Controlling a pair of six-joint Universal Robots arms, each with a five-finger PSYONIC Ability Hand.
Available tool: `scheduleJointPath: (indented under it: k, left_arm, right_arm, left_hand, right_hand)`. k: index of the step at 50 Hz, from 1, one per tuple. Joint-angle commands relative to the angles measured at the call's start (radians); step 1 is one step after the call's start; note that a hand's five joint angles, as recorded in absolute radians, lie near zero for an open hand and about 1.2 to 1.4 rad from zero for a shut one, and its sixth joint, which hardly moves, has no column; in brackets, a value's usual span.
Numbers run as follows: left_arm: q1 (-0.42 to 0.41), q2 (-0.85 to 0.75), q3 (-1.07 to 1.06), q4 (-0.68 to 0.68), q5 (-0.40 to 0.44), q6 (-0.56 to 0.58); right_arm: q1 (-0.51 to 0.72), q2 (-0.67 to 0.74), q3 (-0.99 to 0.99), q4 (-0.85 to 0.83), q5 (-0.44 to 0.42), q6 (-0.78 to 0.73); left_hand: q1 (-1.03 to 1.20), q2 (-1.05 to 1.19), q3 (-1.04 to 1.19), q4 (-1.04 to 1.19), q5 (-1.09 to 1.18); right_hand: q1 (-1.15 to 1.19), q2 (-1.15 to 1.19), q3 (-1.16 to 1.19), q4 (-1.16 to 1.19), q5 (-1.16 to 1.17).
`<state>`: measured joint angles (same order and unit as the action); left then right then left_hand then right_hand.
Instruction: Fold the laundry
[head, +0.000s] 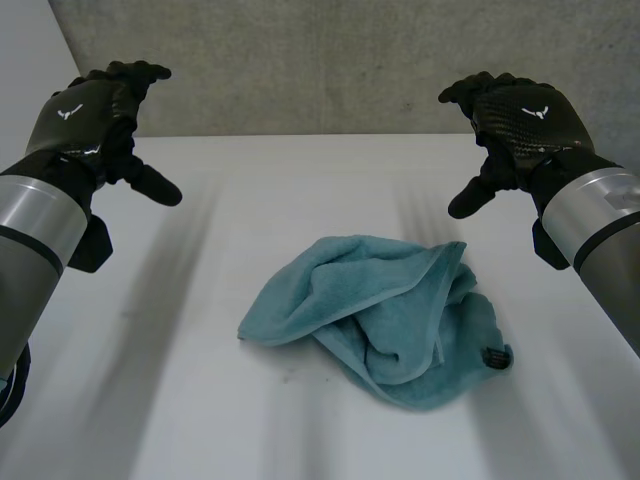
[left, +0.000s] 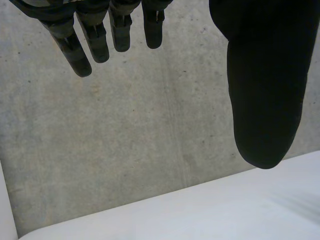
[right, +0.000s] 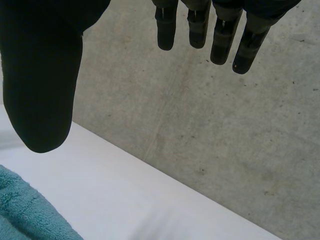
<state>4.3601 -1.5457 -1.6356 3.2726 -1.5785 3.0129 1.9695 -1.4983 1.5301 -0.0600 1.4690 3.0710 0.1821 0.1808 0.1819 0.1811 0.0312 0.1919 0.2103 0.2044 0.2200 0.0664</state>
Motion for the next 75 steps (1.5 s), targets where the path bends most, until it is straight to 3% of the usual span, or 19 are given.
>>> scheduleJointPath:
  k: [1, 9, 14, 16, 17, 19, 25, 34, 40, 47, 52, 54, 58, 60, 61, 63, 67, 72, 75]
  left_arm:
    - [-0.024, -0.007, -0.001, 0.002, 0.000, 0.001]
    - [-0.080, -0.014, 0.013, 0.004, 0.014, 0.003]
    - [-0.149, -0.088, 0.072, 0.002, 0.100, 0.018]
    - [-0.233, -0.166, 0.140, -0.005, 0.161, 0.059]
    - [-0.234, -0.166, 0.140, -0.005, 0.161, 0.060]
    - [-0.333, -0.253, 0.207, -0.014, 0.175, 0.119]
    - [-0.436, -0.384, 0.292, -0.018, 0.173, 0.236]
    - [-0.536, -0.652, 0.417, -0.014, 0.155, 0.411]
    - [-0.541, -0.763, 0.479, -0.008, 0.068, 0.513]
    - [-0.536, -0.789, 0.508, 0.007, -0.038, 0.572]
    - [-0.533, -0.781, 0.497, 0.068, -0.080, 0.577]
    - [-0.524, -0.781, 0.491, 0.093, -0.086, 0.577]
    - [-0.514, -0.775, 0.481, 0.101, -0.080, 0.578]
    - [-0.495, -0.763, 0.477, 0.102, -0.078, 0.581]
    - [-0.495, -0.763, 0.477, 0.102, -0.078, 0.581]
    - [-0.475, -0.740, 0.485, 0.111, -0.077, 0.586]
    - [-0.435, -0.708, 0.496, 0.162, -0.075, 0.589]
    - [-0.306, -0.608, 0.565, 0.329, -0.077, 0.590]
    - [-0.260, -0.570, 0.576, 0.374, -0.080, 0.590]
  right_arm:
    - [-0.001, 0.003, 0.001, 0.002, 0.001, -0.002]
    - [-0.040, 0.001, -0.027, 0.022, -0.002, -0.026]
    - [-0.087, 0.000, -0.041, 0.106, -0.006, -0.110]
    - [-0.122, 0.001, -0.039, 0.162, -0.009, -0.179]
    - [-0.123, 0.001, -0.039, 0.163, -0.009, -0.179]
    - [-0.153, 0.006, -0.024, 0.210, -0.007, -0.234]
    - [-0.190, 0.012, 0.038, 0.267, -0.019, -0.285]
    - [-0.256, 0.010, 0.270, 0.267, -0.205, -0.434]
    - [-0.278, -0.003, 0.405, 0.220, -0.329, -0.459]
    - [-0.261, 0.013, 0.484, 0.104, -0.345, -0.468]
    - [-0.253, 0.064, 0.490, 0.038, -0.343, -0.468]
    - [-0.250, 0.114, 0.482, 0.002, -0.341, -0.468]
    - [-0.242, 0.170, 0.469, -0.032, -0.328, -0.474]
    - [-0.233, 0.222, 0.431, -0.060, -0.300, -0.508]
    - [-0.233, 0.222, 0.430, -0.060, -0.300, -0.508]
    - [-0.221, 0.260, 0.353, -0.078, -0.245, -0.554]
    - [-0.204, 0.274, 0.214, -0.087, -0.160, -0.557]
    - [-0.107, 0.276, -0.127, -0.191, 0.031, -0.453]
    - [-0.100, 0.268, -0.189, -0.251, 0.070, -0.407]
  left_hand:
    - [0.017, 0.018, 0.017, 0.018, -0.007]
    - [0.070, 0.071, 0.070, 0.071, 0.046]
    - [0.181, 0.182, 0.181, 0.182, 0.158]
    - [0.184, 0.185, 0.184, 0.185, 0.161]
    - [0.184, 0.185, 0.184, 0.185, 0.160]
    - [0.181, 0.182, 0.181, 0.182, 0.158]
    - [0.181, 0.182, 0.181, 0.182, 0.158]
    - [0.187, 0.188, 0.187, 0.188, 0.163]
    - [0.219, 0.220, 0.219, 0.220, 0.195]
    - [0.357, 0.359, 0.357, 0.358, 0.334]
    - [0.692, 0.693, 0.692, 0.693, 0.668]
    - [0.943, 0.945, 0.944, 0.944, 0.920]
    - [1.171, 1.172, 1.171, 1.171, 1.147]
    - [1.214, 1.215, 1.214, 1.215, 1.191]
    - [1.214, 1.215, 1.214, 1.215, 1.191]
    - [1.214, 1.215, 1.214, 1.215, 1.191]
    - [1.214, 1.215, 1.214, 1.215, 1.191]
    - [1.214, 1.215, 1.214, 1.215, 1.191]
    - [1.214, 1.215, 1.214, 1.215, 1.191]
  right_hand:
    - [-0.017, -0.036, -0.030, -0.046, -0.066]
    - [-0.017, -0.036, -0.030, -0.046, -0.066]
    - [-0.017, -0.036, -0.030, -0.046, -0.066]
    - [-0.017, -0.036, -0.030, -0.046, -0.066]
    - [-0.017, -0.036, -0.030, -0.046, -0.066]
    - [-0.017, -0.036, -0.030, -0.046, -0.066]
    - [-0.017, -0.036, -0.030, -0.046, -0.066]
    - [-0.017, -0.036, -0.030, -0.046, -0.066]
    - [-0.017, -0.036, -0.030, -0.046, -0.066]
    - [-0.017, -0.036, -0.030, -0.046, -0.066]
    - [0.043, 0.024, 0.030, 0.015, -0.006]
    - [0.279, 0.261, 0.267, 0.251, 0.230]
    - [0.545, 0.526, 0.532, 0.517, 0.496]
    - [0.957, 0.938, 0.944, 0.929, 0.908]
    - [0.959, 0.940, 0.946, 0.931, 0.910]
    - [1.204, 1.186, 1.191, 1.176, 1.155]
    - [1.204, 1.186, 1.192, 1.176, 1.155]
    - [1.204, 1.186, 1.192, 1.176, 1.155]
    - [1.204, 1.186, 1.192, 1.176, 1.155]
